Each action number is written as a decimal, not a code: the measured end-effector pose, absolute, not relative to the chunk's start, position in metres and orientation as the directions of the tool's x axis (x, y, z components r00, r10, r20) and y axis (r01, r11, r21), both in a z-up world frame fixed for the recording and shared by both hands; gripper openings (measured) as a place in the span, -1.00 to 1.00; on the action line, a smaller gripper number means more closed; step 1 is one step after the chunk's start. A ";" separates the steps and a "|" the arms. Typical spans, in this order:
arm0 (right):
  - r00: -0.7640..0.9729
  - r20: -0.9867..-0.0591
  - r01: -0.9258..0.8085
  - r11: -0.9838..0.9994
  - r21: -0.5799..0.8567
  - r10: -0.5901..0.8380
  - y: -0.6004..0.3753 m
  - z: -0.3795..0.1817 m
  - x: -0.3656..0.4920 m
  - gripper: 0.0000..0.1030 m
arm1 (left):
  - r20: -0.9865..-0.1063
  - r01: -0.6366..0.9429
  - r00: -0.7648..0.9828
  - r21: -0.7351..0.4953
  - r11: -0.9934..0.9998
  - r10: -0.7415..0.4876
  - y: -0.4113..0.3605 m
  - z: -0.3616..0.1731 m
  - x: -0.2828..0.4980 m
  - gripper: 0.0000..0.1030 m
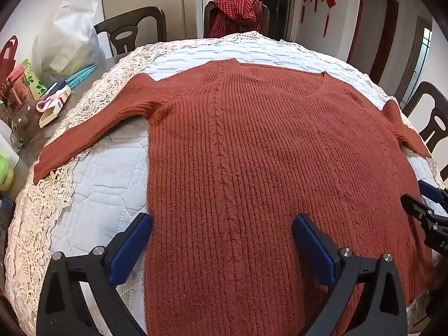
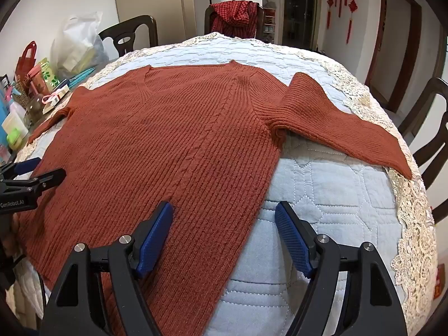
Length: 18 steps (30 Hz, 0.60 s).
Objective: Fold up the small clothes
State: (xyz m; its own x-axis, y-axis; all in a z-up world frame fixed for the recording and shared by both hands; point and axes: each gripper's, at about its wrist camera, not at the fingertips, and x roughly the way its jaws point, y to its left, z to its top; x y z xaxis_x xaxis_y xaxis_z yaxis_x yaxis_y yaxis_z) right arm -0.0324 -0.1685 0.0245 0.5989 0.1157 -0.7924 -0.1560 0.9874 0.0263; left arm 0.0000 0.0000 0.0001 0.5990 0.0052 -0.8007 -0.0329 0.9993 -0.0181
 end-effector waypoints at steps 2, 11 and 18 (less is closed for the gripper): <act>0.599 -0.792 -0.156 0.987 0.029 0.118 -0.168 0.024 -0.032 0.47 | -0.799 -0.033 0.602 -0.015 0.999 0.007 0.000 0.000 0.000 0.98; 0.601 -0.791 -0.156 0.987 0.029 0.118 -0.168 0.024 -0.033 0.47 | -0.799 -0.032 0.601 -0.014 0.999 0.008 0.000 0.002 0.000 0.98; 0.601 -0.791 -0.156 0.987 0.030 0.119 -0.169 0.023 -0.032 0.47 | -0.799 -0.032 0.601 -0.014 0.999 0.008 0.000 0.002 0.000 0.98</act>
